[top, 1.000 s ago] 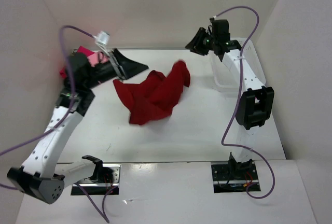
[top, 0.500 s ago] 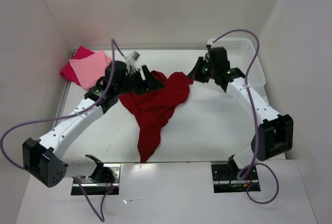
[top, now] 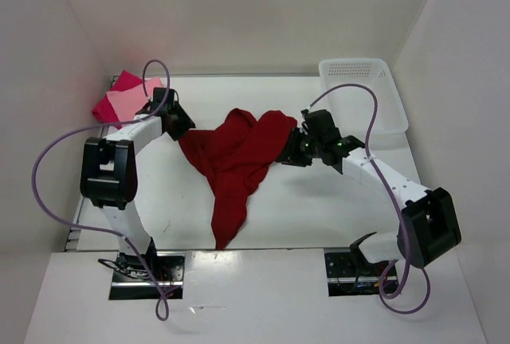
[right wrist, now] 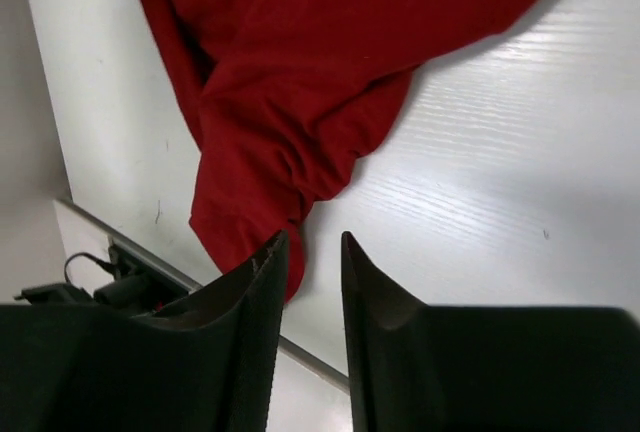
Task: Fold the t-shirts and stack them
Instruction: Flatten out the tshirt
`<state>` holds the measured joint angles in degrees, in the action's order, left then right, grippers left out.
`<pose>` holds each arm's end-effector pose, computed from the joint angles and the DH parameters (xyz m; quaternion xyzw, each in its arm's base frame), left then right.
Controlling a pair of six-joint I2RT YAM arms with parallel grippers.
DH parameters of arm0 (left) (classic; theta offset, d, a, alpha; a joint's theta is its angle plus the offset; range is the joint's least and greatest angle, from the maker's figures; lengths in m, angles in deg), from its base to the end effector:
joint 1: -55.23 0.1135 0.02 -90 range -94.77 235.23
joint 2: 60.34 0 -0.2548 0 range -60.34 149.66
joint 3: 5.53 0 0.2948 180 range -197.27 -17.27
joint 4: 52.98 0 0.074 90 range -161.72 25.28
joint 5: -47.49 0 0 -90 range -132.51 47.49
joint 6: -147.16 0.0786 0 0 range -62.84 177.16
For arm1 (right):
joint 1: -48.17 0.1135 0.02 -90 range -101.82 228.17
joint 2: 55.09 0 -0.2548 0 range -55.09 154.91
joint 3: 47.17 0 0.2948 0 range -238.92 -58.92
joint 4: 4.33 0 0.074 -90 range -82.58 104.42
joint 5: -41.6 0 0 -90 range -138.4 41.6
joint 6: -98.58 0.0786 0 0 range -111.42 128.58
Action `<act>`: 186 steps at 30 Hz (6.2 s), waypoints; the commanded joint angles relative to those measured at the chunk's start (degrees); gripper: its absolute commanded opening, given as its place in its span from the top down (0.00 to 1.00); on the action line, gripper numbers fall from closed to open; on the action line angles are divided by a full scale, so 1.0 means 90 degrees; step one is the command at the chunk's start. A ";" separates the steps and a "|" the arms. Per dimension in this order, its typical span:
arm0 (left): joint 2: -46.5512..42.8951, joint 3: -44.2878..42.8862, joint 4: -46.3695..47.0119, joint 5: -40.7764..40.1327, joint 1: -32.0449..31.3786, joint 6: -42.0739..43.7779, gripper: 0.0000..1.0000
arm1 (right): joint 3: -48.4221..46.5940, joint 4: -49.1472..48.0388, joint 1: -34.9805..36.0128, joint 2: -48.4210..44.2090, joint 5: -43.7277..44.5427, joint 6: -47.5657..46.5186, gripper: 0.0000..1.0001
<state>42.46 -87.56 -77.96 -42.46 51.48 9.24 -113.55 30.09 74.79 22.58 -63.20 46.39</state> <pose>0.4576 -0.0301 0.1481 -0.3481 0.8585 -0.1645 0.3388 0.3123 0.1790 0.1973 0.0412 0.9189 0.3002 0.2527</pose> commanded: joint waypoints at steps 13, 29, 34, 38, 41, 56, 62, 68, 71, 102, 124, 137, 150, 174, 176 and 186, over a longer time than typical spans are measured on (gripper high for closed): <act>0.1575 -0.1897 -0.0599 -0.1363 0.0104 0.0822 0.47 | 0.0124 -0.0566 0.0305 0.0159 -0.0230 -0.0108 0.49; 0.2132 -0.2571 -0.1009 -0.1617 0.0104 0.1135 0.84 | -0.0365 -0.0791 0.0305 0.1496 0.0365 -0.0020 0.36; 0.1548 -0.2104 -0.0923 -0.1530 0.0104 0.1135 1.00 | -0.0599 -0.1288 0.0217 0.2238 0.0268 0.0272 0.31; 0.0562 -0.1177 -0.0611 -0.1277 0.0104 0.1077 1.00 | -0.1203 -0.1474 0.0080 0.2795 0.0210 0.0330 0.31; -0.0171 -0.0630 -0.0492 -0.1207 0.0104 0.1077 1.00 | -0.1605 -0.1553 -0.0056 0.3244 0.0074 0.0390 0.49; -0.2973 0.1615 -0.0463 -0.0446 0.0582 0.0286 1.00 | -0.4173 -0.0958 -0.1374 0.4181 0.0220 0.0185 0.92; -0.4010 0.2739 -0.0541 0.0677 0.0583 -0.0513 0.78 | -0.3963 -0.0615 -0.1511 0.3755 0.0307 -0.0010 0.53; -0.5015 0.3297 -0.0756 0.0474 0.0583 -0.0711 0.42 | -0.2138 -0.0557 -0.1083 0.1988 0.0552 -0.0274 0.57; -0.4803 0.3181 -0.0669 0.0277 0.0699 -0.0624 0.38 | -0.1200 -0.0557 -0.0673 0.1227 0.0619 -0.0274 0.79; -0.1628 0.2790 0.0553 -0.1071 0.0514 0.0012 0.59 | 0.0826 0.0391 0.1936 -0.0251 0.1674 0.0487 0.55; -0.1970 0.1471 0.0230 0.0150 0.0514 0.0276 1.00 | -0.0364 0.1659 0.3498 0.1281 0.3479 0.0663 0.45; -0.2223 0.1891 0.0299 0.0726 0.0514 0.0276 1.00 | -0.0765 0.2207 0.3557 0.2288 0.4896 0.0927 0.54; -0.2350 0.1736 0.0182 0.0844 0.0514 0.0334 1.00 | -0.1067 0.1894 0.3431 0.1879 0.4684 0.0937 1.00; -0.2653 -0.3353 0.0094 0.3666 0.3200 -0.1746 1.00 | -0.8393 0.2539 -0.1042 0.0013 0.0610 -0.0421 1.00; -0.2585 -0.3227 0.0210 0.3607 0.3200 -0.1687 1.00 | -0.8257 0.2306 -0.1372 0.0226 0.0446 -0.0421 1.00; -0.1375 -0.2649 0.0523 0.3187 0.2731 -0.1580 1.00 | -0.8389 0.1531 -0.2107 0.2373 -0.0933 -0.0274 1.00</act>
<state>26.66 -111.60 -76.14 -12.60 77.05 -5.65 -183.45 44.58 55.97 37.97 -68.80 44.29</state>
